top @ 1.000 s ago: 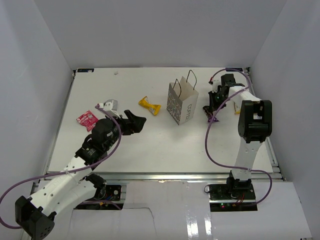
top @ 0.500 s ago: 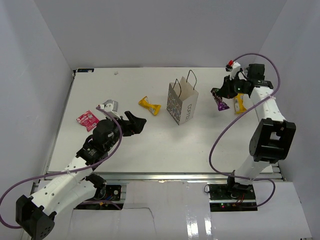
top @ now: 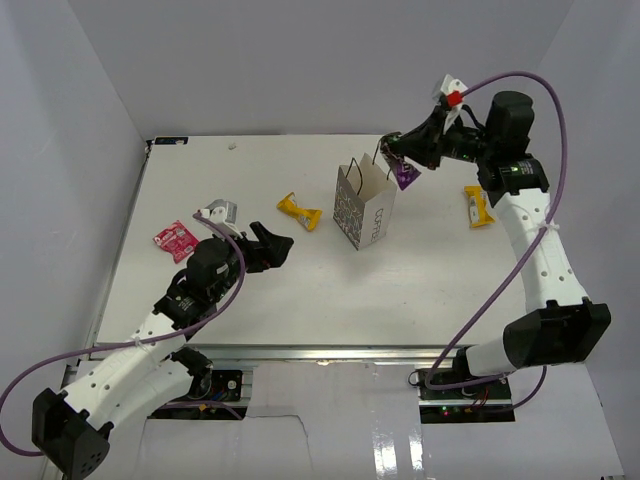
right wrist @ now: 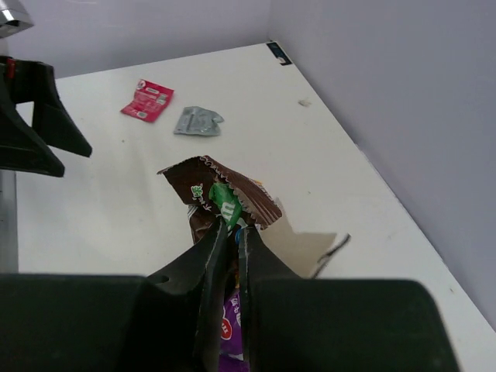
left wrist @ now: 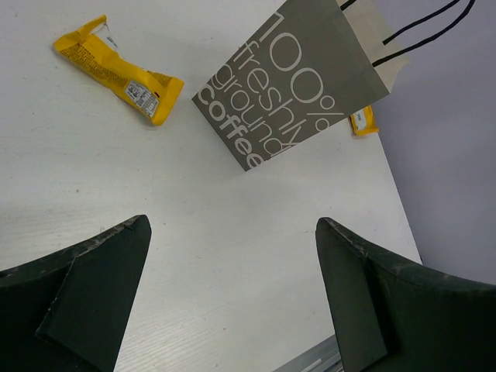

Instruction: Place the snacks into the paper bag

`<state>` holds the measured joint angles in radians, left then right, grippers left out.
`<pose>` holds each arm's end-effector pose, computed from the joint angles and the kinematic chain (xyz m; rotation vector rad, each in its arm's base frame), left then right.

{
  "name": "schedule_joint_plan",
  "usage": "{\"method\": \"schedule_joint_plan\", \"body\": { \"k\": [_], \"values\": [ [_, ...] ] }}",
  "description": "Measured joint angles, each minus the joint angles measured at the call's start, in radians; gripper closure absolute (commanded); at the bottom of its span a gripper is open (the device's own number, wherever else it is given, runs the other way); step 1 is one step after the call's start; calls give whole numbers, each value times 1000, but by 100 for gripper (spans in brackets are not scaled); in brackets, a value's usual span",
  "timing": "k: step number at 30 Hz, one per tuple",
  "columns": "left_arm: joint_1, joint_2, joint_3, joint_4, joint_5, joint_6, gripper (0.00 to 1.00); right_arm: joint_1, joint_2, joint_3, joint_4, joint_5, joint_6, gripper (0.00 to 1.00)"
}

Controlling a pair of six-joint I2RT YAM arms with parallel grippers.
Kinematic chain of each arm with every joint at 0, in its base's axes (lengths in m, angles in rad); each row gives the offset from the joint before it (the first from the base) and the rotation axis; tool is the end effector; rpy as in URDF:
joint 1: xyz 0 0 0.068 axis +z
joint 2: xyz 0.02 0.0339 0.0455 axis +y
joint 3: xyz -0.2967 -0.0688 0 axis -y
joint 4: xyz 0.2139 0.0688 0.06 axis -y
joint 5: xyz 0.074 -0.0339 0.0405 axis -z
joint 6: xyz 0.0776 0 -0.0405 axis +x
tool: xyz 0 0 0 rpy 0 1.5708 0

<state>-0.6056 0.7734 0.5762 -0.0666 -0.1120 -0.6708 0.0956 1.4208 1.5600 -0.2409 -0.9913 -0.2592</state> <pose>0.1489 -0.0925 0.2983 -0.1439 1.9018 -0.7835 0.2875 0.0928 0.4841 -0.9878 1.3501 0.6991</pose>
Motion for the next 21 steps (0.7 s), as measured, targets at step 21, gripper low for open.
{"method": "schedule_joint_plan", "body": {
  "k": [21],
  "values": [
    [0, -89, -39, -16, -4, -48, 2, 286, 148, -56, 192, 549, 13, 81]
  ]
}}
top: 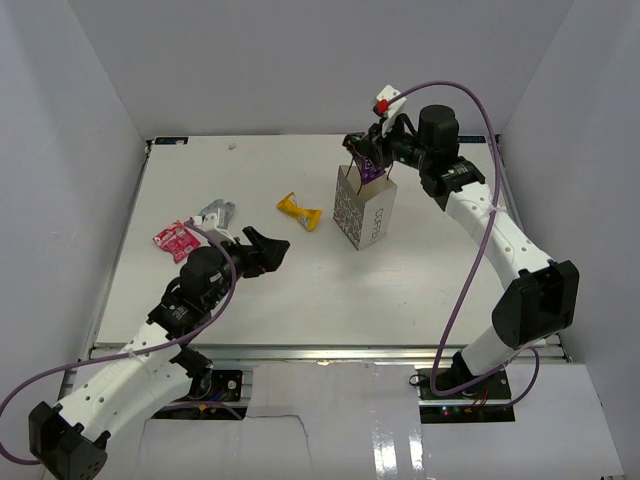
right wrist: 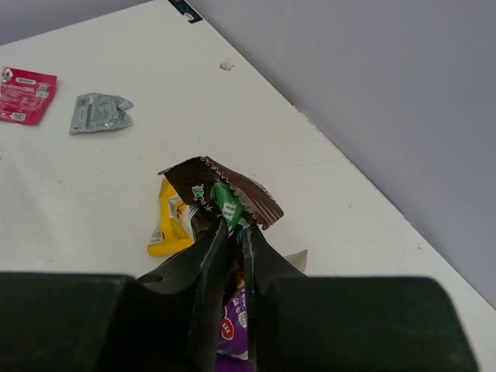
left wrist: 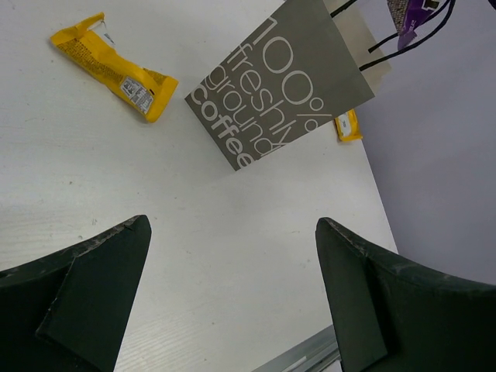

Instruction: Place the snacks into the paper bag

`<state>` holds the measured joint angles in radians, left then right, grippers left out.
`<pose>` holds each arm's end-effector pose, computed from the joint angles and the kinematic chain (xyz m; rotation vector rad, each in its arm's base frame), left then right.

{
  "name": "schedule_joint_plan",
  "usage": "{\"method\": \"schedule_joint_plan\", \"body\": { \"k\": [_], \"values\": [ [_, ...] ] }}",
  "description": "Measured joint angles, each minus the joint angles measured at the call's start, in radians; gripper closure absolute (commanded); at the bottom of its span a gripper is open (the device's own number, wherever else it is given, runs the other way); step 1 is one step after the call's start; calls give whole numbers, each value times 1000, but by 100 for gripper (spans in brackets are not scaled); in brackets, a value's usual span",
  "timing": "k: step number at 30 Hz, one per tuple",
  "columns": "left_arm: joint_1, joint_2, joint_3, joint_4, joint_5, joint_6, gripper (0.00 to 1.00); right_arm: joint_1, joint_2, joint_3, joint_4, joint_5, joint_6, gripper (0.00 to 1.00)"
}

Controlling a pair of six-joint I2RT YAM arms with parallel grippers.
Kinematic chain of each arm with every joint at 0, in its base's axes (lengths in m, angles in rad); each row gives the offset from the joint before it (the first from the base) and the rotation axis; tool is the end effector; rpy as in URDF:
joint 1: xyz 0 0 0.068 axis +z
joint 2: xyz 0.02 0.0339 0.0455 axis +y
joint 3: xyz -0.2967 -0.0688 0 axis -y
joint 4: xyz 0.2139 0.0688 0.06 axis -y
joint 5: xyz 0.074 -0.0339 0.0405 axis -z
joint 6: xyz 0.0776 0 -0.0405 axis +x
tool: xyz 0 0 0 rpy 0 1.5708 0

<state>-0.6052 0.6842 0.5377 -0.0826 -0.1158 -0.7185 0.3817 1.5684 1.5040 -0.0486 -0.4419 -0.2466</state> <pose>0.1347 -0.0823 0.2949 -0.1925 1.8690 -0.8296 0.3401 0.1723 0.4401 -0.8305 1.4774 0.4726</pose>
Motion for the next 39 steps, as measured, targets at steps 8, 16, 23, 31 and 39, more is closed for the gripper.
{"method": "schedule_joint_plan", "body": {
  "k": [8, 16, 23, 31, 39],
  "values": [
    [0, 53, 0, -2, -43, -82, 2, 5, 0, -43, 3, 59, -16, 54],
    [3, 347, 135, -87, -184, -327, 2, -28, -58, -4, -93, -4, -23, 25],
    [114, 835, 582, -222, -131, -470, 2, -250, -143, 34, -220, -198, -66, 18],
    [231, 1290, 968, -436, -33, -513, 6, -441, -233, -170, -354, -304, -140, 18],
    [238, 1438, 1096, -532, 47, -506, 21, -472, -232, -309, -423, -332, -174, 18]
  ]
}}
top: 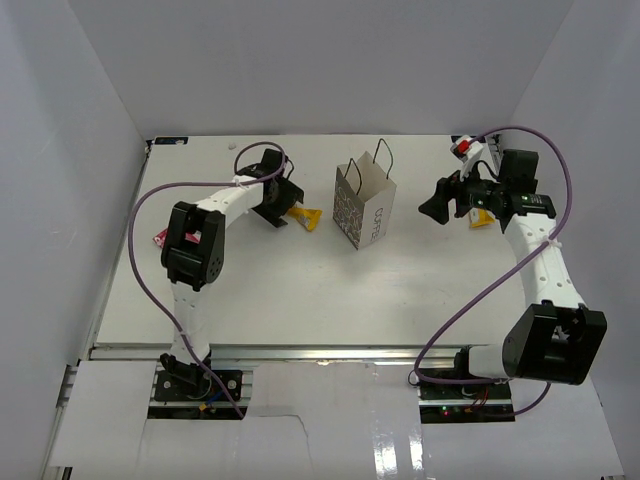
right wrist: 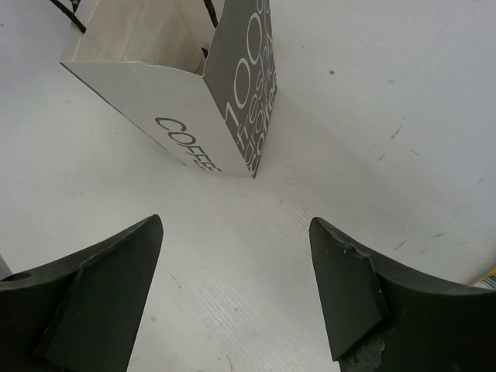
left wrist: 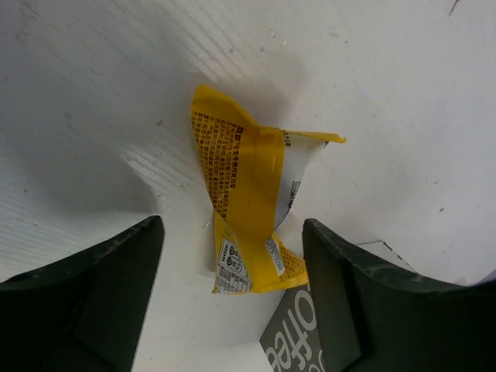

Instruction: Place the snacks into the paper bag

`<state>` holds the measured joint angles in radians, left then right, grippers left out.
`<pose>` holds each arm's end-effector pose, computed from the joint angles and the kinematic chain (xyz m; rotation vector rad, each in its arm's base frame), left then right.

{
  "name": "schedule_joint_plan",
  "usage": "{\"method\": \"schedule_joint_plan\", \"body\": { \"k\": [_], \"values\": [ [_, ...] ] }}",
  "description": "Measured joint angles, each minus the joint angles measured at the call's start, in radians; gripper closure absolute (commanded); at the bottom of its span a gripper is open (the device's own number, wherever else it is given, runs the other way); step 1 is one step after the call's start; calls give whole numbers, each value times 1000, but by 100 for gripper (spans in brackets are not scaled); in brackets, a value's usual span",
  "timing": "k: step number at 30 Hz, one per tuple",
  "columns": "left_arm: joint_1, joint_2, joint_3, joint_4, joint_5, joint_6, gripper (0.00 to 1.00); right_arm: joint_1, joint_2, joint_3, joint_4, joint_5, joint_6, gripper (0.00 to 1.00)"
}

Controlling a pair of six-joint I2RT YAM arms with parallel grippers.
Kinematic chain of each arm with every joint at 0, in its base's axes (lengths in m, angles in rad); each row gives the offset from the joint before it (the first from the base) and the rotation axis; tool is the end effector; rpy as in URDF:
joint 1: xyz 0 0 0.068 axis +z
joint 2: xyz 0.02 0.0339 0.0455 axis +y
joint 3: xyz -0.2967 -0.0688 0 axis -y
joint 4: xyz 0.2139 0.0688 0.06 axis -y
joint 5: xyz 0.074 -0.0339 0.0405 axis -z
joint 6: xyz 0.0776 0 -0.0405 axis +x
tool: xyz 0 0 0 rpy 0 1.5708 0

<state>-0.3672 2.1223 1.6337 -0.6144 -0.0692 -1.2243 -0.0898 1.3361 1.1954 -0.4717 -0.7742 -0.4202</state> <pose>0.4320 -0.1604 0.1836 -1.1583 2.4811 -0.3997 0.2809 0.0292 0.3570 -0.7428 1.8929 0.5240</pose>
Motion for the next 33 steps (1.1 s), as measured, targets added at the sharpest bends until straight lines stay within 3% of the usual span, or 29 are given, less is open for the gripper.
{"method": "schedule_joint_plan", "body": {
  "k": [2, 3, 6, 10, 13, 20, 28, 33],
  "values": [
    [-1, 11, 12, -16, 11, 3, 28, 0, 2, -11, -1, -9, -4, 18],
    [-1, 17, 17, -20, 16, 5, 37, 0, 3, -15, -1, -13, -6, 18],
    [-1, 34, 18, -28, 31, 9, 53, 0, 12, -16, -1, -19, -6, 18],
    [-1, 40, 20, -35, 37, 30, 80, 0, 14, -29, 0, -23, -6, 18],
    [-2, 35, 32, -25, 33, 70, 92, 0, 16, -34, -1, -23, -6, 18],
    [-21, -109, -43, 68, -9, 267, 95, -3, 26, -34, 0, -24, -7, 18],
    [-98, -570, -229, 414, 74, 478, 95, -9, 55, -34, 0, -26, -7, 18],
    [-135, -615, -179, 621, 176, 523, 95, -9, 62, -34, 0, -26, -8, 18]
  ]
}}
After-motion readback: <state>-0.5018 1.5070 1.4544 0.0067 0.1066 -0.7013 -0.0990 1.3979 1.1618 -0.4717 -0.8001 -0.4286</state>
